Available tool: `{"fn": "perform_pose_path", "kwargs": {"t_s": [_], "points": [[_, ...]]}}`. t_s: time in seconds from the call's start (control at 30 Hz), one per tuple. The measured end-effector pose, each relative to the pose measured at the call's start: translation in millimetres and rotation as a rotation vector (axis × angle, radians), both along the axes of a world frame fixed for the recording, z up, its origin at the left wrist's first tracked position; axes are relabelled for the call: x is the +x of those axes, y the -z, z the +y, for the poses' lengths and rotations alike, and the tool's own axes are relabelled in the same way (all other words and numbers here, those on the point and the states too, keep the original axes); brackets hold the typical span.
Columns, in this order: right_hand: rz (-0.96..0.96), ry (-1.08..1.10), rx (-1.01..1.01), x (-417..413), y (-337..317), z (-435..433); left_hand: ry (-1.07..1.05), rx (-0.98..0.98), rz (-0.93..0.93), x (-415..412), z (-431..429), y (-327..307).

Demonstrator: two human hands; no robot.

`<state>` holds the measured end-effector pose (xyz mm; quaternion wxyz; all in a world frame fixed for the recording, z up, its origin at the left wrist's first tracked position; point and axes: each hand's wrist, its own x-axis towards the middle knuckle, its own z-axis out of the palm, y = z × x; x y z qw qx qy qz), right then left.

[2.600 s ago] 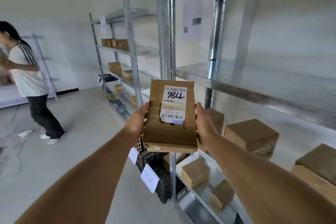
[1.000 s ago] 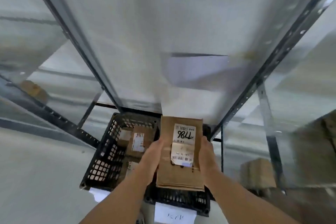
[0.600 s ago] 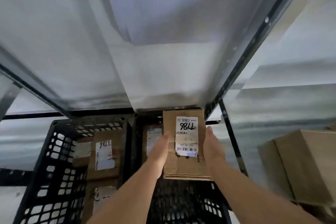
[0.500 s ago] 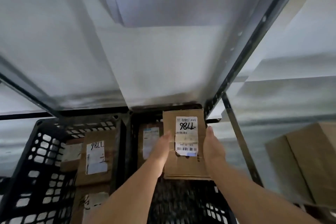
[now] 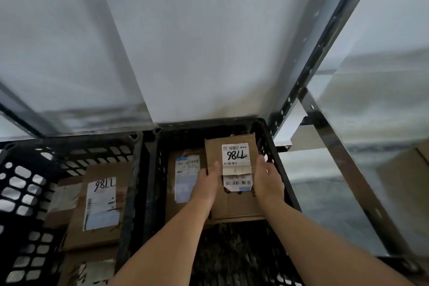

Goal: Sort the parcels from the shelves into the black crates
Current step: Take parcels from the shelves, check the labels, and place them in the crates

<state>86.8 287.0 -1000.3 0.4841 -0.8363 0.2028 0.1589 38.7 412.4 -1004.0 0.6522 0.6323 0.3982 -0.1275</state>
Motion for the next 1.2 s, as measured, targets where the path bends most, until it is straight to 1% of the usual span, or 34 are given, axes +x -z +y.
{"fn": "perform_pose_path", "kwargs": {"t_s": [0.1,0.2,0.33,0.4,0.53,0.57,0.6,0.7,0.77,0.83,0.9,1.0,1.13,1.2], "points": [[0.066,-0.012,-0.026,9,14,3,-0.009,0.073,-0.028,2,-2,8],[0.104,-0.118,-0.133,16,20,9,0.021,0.137,0.022,5,-1,9],[0.169,-0.233,-0.199,25,24,12,0.052,0.209,0.074,10,9,12],[0.198,-0.253,-0.222,29,27,12,0.038,0.155,0.071,11,10,14],[0.175,-0.119,-0.198,31,39,8,0.001,0.056,0.11,18,11,27],[0.17,-0.113,-0.199,31,43,6,0.005,0.032,0.117,20,12,26],[0.151,-0.134,-0.207,30,44,6,0.013,0.011,0.126,22,13,24],[0.183,-0.235,-0.229,31,46,8,0.056,-0.038,0.174,26,15,20],[0.205,-0.248,-0.208,34,51,11,0.09,-0.038,0.205,30,15,17],[0.201,-0.224,-0.185,35,61,13,0.118,0.017,0.218,34,16,12],[0.152,-0.183,-0.144,31,72,12,0.162,0.044,0.233,37,15,12],[0.071,-0.115,-0.039,17,82,6,0.246,0.011,0.277,36,3,9],[0.039,-0.069,0.008,10,94,6,0.226,-0.017,0.298,45,-11,2],[0.075,-0.072,0.01,14,96,7,0.203,-0.035,0.276,50,-10,4]]}}
